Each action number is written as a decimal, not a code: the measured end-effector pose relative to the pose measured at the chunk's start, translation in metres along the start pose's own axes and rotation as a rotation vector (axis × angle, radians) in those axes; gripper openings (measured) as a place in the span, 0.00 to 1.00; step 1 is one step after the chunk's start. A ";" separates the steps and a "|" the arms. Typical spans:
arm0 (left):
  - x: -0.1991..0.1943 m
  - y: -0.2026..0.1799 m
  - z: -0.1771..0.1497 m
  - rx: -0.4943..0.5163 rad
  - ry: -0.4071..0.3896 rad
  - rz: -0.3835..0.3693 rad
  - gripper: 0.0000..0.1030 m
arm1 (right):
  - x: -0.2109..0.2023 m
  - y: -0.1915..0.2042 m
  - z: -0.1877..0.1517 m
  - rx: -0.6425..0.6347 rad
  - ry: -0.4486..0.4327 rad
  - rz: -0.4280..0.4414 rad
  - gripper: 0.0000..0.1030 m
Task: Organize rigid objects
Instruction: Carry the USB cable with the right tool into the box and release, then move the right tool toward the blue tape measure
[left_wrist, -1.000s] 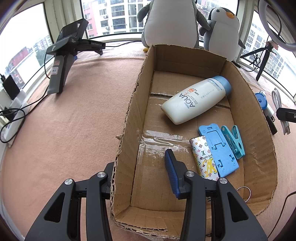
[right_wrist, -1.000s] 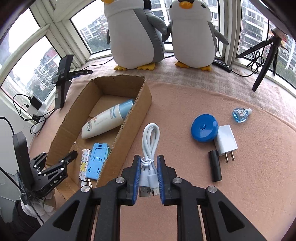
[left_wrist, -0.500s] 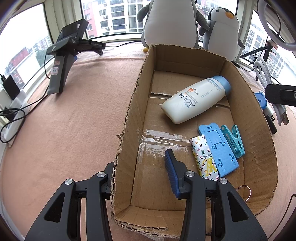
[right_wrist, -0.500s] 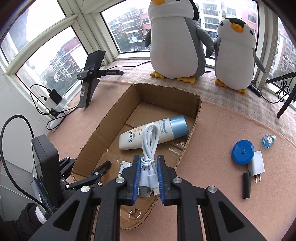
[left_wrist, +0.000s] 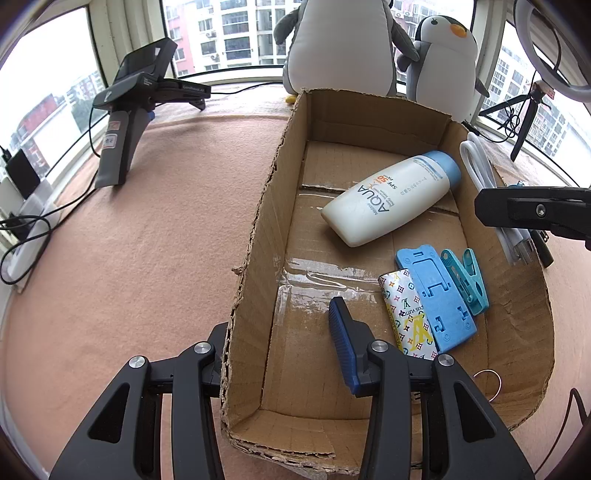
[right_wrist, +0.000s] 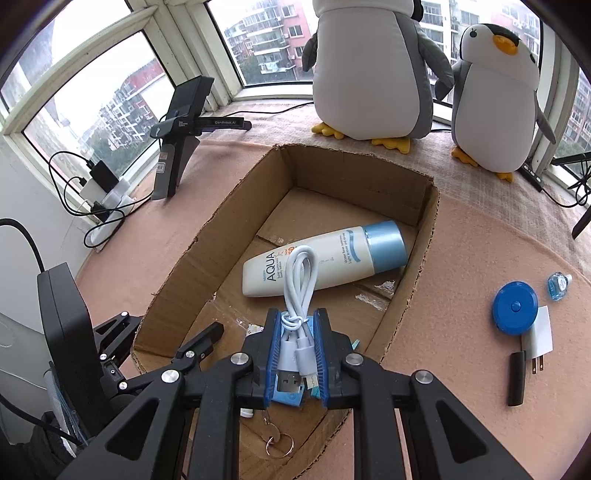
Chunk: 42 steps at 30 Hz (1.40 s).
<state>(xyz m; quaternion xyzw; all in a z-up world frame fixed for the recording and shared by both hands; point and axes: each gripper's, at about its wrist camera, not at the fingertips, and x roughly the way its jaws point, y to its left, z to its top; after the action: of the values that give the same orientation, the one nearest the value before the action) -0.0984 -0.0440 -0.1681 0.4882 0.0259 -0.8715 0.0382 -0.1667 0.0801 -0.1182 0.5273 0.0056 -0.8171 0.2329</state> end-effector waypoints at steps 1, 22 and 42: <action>0.000 0.000 0.000 0.000 0.000 0.000 0.41 | 0.001 0.000 0.000 -0.001 0.001 0.000 0.15; -0.001 0.000 0.000 0.001 -0.001 0.001 0.41 | -0.011 -0.011 0.003 0.025 -0.069 -0.031 0.66; -0.002 -0.001 -0.001 0.002 -0.002 0.002 0.41 | -0.043 -0.103 0.001 0.163 -0.105 -0.086 0.67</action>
<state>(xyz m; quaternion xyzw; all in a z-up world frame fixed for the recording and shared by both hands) -0.0967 -0.0432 -0.1671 0.4873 0.0242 -0.8720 0.0386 -0.1927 0.1876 -0.1052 0.5003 -0.0506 -0.8505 0.1541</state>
